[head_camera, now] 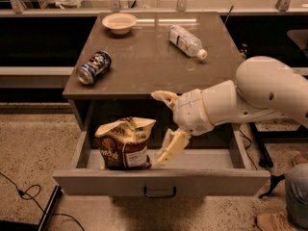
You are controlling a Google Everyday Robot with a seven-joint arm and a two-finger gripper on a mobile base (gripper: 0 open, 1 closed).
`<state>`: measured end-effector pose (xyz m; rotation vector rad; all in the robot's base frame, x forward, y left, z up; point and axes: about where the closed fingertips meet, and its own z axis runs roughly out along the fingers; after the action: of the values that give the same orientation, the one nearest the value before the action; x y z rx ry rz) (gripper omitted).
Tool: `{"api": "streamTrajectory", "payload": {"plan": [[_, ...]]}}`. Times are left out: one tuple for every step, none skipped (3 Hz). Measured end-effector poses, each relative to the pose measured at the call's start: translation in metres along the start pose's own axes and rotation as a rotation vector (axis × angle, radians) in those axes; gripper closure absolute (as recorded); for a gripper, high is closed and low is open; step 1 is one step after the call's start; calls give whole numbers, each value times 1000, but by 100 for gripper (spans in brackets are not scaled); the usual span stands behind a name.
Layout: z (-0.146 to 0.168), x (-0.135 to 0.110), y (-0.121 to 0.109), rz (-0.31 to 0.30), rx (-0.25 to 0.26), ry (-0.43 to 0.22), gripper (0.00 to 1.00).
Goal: Pick brown chip bag from top drawer and place on counter
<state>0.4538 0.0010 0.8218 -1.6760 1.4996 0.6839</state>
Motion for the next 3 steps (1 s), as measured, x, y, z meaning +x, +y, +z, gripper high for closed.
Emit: {"api": "streamTrajectory", "payload": {"plan": [[25,-11,-17,-7,-28,-137,0],[26,-6,-16,2,-31,-138,0],[32,0,-5,40,-14,-208,0]]}}
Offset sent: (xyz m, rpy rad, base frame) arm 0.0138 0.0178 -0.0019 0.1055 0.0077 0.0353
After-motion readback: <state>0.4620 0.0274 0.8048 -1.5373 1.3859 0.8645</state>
